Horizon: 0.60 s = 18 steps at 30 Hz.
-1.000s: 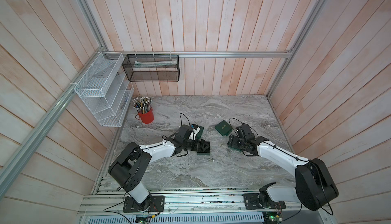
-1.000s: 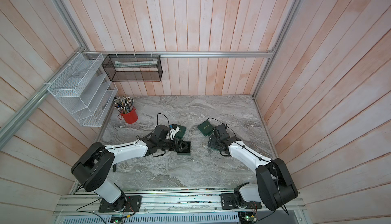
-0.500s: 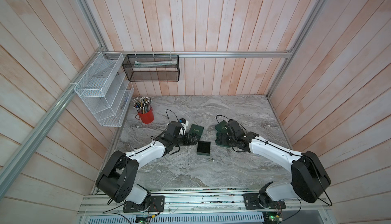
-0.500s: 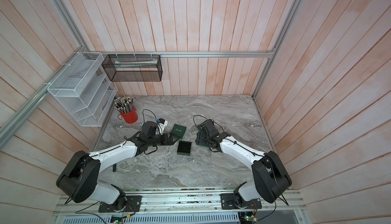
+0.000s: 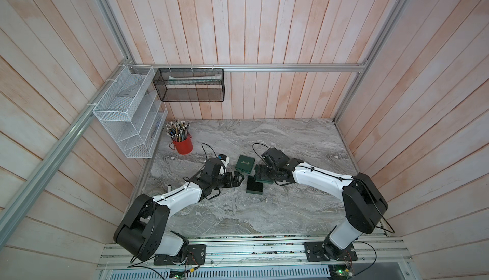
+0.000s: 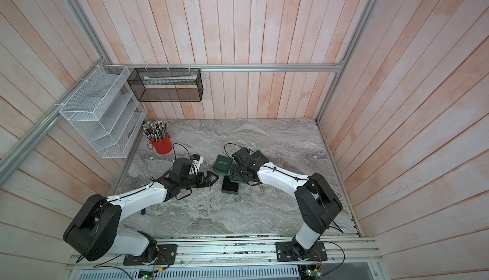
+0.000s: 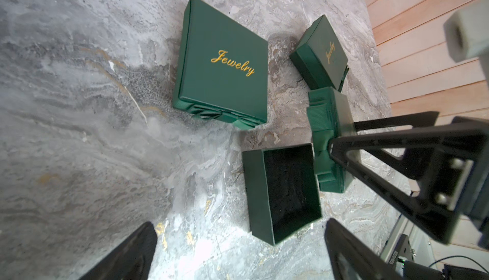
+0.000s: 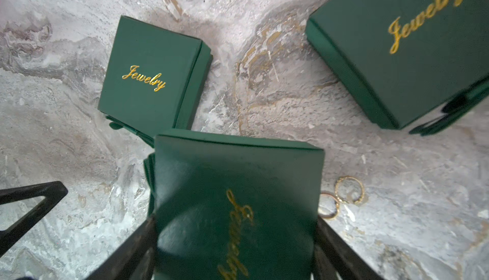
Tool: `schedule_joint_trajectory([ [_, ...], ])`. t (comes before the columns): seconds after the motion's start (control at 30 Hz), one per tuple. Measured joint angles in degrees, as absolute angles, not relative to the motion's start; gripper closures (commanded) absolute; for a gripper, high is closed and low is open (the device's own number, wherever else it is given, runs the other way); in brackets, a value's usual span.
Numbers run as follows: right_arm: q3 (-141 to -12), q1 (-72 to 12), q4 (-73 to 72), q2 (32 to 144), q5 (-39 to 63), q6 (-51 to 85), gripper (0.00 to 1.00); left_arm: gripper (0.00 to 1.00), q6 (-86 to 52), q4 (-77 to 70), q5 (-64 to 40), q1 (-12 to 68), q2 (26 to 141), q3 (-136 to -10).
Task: Take the rings out of the lift-off lid box
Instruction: Close the lid on the jewelry box.
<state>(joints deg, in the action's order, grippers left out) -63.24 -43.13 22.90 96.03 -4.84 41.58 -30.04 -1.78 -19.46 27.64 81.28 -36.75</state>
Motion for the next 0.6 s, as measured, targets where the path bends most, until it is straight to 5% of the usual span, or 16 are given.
schedule_joint_trajectory([
  [0.6, -71.29, -50.43, 30.92, 102.26, -9.08, 49.87, 0.23, 0.0, -27.62, -4.08, -19.2, 26.63, 77.47, -32.62],
])
